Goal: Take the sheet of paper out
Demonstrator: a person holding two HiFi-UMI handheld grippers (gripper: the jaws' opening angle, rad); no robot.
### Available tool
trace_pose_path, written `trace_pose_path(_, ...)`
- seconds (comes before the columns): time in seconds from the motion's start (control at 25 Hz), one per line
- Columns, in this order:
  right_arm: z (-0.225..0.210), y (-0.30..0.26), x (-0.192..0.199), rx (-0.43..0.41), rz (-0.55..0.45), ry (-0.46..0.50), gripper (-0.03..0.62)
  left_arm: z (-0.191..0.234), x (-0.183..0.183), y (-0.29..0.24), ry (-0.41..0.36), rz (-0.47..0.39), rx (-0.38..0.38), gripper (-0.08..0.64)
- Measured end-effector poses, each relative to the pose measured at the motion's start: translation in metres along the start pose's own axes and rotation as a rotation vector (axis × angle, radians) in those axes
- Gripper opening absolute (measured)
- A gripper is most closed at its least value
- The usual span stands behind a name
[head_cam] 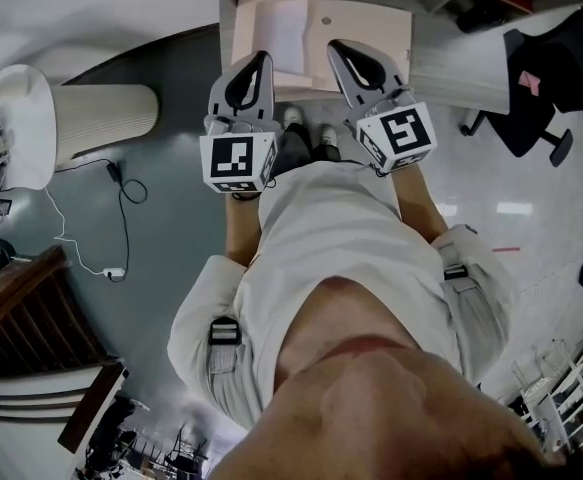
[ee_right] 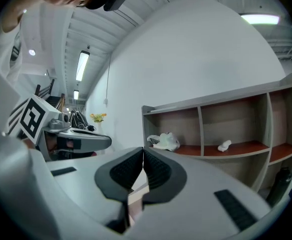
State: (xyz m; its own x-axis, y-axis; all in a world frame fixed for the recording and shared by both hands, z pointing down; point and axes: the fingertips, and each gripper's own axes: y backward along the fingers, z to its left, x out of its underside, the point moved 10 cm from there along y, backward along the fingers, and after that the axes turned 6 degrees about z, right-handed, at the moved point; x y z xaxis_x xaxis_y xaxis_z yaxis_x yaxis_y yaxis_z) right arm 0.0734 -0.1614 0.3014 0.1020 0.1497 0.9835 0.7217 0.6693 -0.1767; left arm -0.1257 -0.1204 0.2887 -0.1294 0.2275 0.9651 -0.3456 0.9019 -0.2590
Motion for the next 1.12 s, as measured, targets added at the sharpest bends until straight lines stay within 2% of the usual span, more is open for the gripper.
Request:
trace_pose_path(0.24,-0.004,-0.015,0.005,0.036,0.035,-0.021,0.021,0.008,0.004,-0.023,-0.020,0.010,0.073,0.011)
trace_pose_path(0.68,-0.014,-0.074,0.014,0.122,0.137,-0.031,0.021,0.066,0.021,-0.074,-0.019,0.050,0.204,0.011)
trace_pose_path(0.92,-0.021,-0.111,0.031,0.135,0.194,-0.109,0.021,0.093,0.035,-0.107,-0.032,0.086,0.287,0.011)
trace_pose_path(1.12,-0.026,-0.131,0.054,0.181,0.269,-0.145,0.021,0.108,0.051,-0.131,-0.047,0.131,0.359,0.011)
